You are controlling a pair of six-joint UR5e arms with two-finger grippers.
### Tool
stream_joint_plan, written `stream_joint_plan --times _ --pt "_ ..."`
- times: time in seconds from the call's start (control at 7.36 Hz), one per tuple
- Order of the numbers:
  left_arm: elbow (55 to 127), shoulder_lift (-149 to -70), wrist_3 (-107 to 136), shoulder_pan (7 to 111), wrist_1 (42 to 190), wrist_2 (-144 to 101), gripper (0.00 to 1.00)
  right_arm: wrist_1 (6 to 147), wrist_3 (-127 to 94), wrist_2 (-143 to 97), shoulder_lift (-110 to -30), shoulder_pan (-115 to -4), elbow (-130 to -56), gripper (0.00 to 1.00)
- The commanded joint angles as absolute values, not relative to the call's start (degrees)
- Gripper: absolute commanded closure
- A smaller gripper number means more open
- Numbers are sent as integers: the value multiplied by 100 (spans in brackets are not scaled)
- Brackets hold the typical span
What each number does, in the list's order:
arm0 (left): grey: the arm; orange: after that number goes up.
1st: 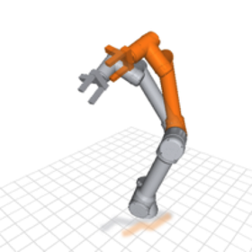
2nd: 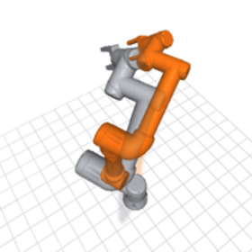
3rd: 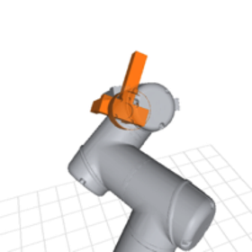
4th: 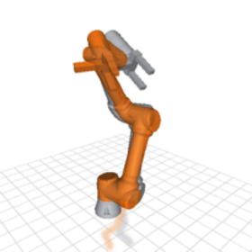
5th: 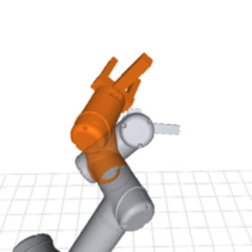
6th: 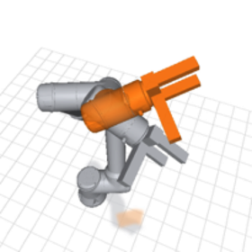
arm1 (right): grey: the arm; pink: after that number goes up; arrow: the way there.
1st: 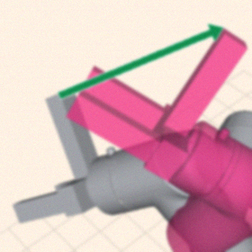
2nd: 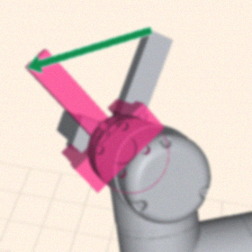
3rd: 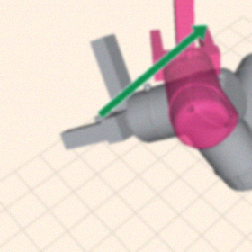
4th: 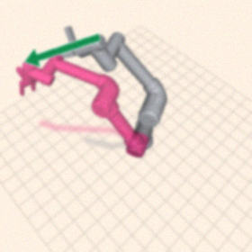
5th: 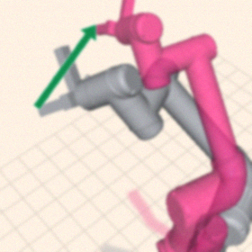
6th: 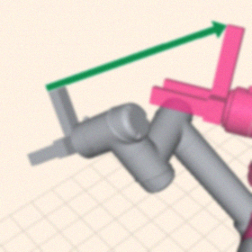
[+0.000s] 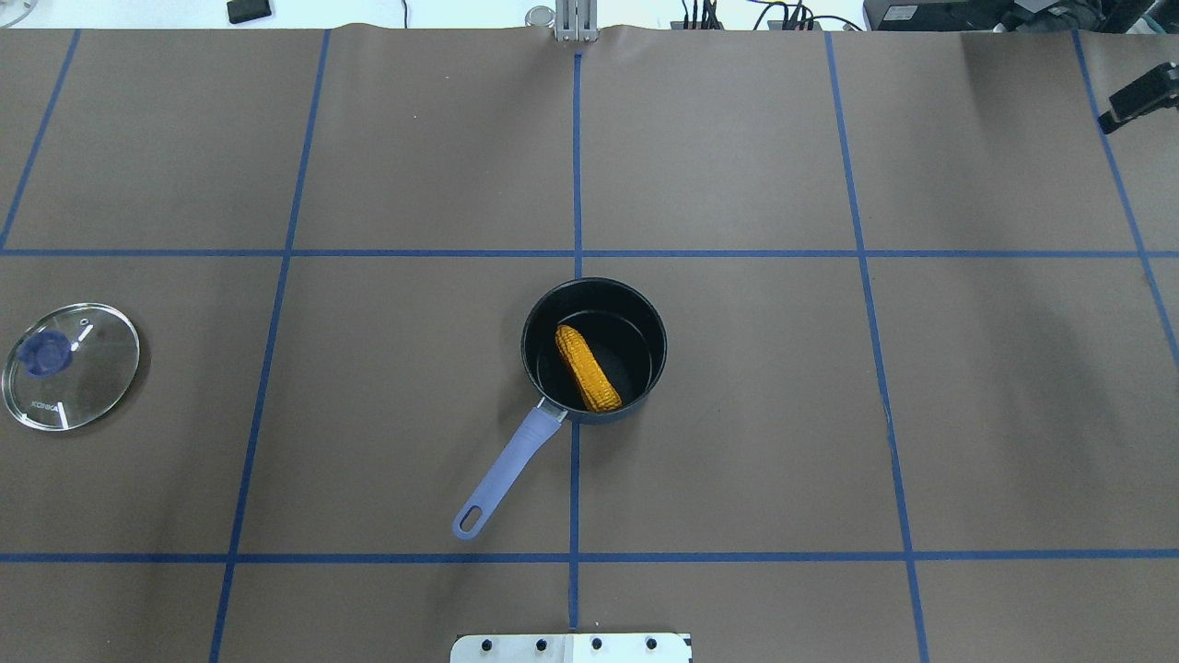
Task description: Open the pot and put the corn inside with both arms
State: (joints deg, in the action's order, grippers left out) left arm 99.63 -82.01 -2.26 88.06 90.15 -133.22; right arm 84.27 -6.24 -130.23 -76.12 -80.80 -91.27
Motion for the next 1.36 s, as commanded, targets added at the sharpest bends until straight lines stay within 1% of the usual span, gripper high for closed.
stream_joint_plan --times 0.0,0.14,0.41,0.81,1.22 --pt "9975 -8332 -229 8613 8833 -13281 2 8569 705 -13017 -8494 -8647 -9114 0" --pt "9993 -8341 -229 8613 8850 -13280 2 8552 1156 -12999 -8943 -8866 -9123 0" --pt "10002 -8350 -237 8613 8886 -13315 2 8543 1160 -12964 -9376 -8938 -9123 0" --pt "10081 -8271 -237 8613 8921 -13351 2 8534 1168 -12764 -9579 -8974 -9140 0" --pt "10081 -8271 -237 8613 9017 -13342 2 8543 1143 -12841 -9519 -8965 -9167 0"
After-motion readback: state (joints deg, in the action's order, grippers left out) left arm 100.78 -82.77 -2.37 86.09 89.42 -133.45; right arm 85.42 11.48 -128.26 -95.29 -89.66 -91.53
